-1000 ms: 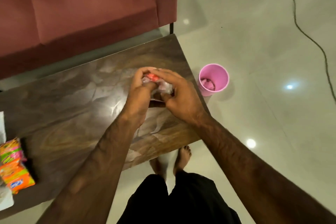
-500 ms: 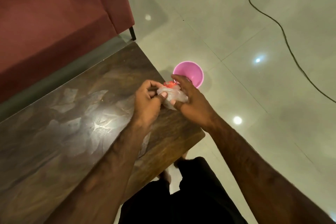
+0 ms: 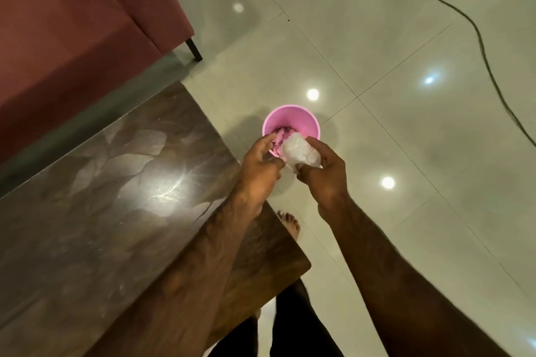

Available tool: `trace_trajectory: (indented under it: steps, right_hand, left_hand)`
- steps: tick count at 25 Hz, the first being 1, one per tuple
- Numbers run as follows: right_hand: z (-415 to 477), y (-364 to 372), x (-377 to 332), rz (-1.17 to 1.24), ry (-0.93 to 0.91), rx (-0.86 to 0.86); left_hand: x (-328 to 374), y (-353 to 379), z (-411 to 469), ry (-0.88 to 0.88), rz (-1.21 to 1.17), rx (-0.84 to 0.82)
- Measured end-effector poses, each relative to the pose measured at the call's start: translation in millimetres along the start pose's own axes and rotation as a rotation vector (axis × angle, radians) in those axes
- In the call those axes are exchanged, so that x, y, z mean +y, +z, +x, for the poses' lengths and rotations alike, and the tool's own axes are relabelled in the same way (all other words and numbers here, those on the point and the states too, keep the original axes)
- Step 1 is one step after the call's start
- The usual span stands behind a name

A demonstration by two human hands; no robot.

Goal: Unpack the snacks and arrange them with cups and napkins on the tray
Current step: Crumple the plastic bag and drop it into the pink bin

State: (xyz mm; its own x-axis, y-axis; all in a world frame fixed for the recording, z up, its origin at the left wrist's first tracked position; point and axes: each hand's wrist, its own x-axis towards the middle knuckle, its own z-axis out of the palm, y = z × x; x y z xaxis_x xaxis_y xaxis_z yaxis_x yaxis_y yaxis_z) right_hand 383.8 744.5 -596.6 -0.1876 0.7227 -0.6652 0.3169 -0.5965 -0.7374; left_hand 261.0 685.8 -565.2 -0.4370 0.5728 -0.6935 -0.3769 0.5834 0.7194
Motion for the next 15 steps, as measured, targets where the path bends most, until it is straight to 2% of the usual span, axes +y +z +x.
trace_trajectory:
  steps: [3, 6, 9, 12, 15]
  right_hand:
    - [62, 5, 1, 0.208, 0.194, 0.045]
    - [120, 12, 8, 0.233, 0.352, 0.027]
    - [163, 26, 23, 0.158, 0.407, -0.032]
    - [196, 39, 43, 0.120, 0.410, -0.001]
    - [193, 29, 46, 0.041, 0.405, -0.026]
  left_hand:
    - [7, 13, 31, -0.060, -0.003, 0.061]
    - [5, 15, 51, -0.106, 0.009, 0.057]
    - [-12, 8, 64, -0.118, 0.012, 0.047]
    - [-33, 1, 78, -0.123, 0.015, 0.068]
    - [-38, 0, 78, -0.134, 0.010, 0.068]
